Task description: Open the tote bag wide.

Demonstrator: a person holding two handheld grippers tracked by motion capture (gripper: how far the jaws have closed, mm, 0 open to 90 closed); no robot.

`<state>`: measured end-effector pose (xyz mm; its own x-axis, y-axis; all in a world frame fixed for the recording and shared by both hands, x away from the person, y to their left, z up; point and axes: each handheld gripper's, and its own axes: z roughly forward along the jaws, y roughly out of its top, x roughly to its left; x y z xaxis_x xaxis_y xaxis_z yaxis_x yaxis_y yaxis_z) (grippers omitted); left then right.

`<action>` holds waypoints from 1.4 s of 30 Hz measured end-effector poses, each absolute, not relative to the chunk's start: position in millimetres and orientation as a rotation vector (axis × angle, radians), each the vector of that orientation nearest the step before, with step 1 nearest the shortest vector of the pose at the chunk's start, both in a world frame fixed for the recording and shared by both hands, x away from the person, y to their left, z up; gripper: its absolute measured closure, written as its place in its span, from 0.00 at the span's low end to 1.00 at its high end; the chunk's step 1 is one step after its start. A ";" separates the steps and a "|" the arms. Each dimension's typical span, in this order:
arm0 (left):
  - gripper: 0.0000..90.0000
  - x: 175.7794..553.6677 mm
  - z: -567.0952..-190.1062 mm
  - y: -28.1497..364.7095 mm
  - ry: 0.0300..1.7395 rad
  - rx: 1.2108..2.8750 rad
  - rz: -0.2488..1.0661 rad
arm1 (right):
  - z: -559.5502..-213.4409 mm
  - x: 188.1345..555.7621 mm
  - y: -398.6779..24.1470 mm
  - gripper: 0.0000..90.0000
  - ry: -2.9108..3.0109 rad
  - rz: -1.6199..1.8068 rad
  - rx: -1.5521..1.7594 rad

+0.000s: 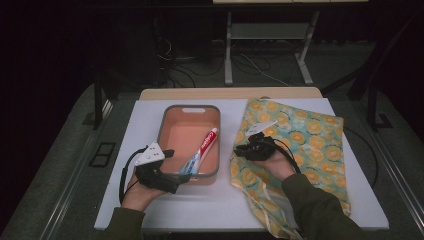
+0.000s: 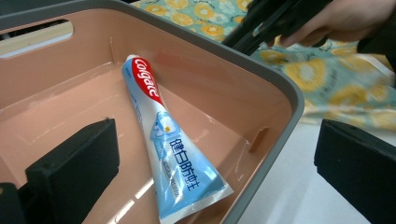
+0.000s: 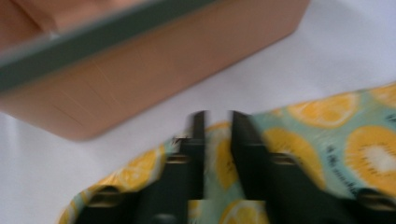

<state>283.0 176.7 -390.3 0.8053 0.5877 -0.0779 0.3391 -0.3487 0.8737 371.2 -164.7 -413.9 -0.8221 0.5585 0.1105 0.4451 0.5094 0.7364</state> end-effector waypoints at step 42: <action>0.00 282.6 -390.9 175.9 0.694 1.973 0.320 | -443.7 251.0 -277.5 0.74 2.816 0.996 0.559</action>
<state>282.6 175.9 -390.9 0.8021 0.5935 -0.0663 0.3351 -0.3553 0.8726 251.0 -277.5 -443.7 -0.9273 0.3735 0.0253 0.3064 0.7184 0.6245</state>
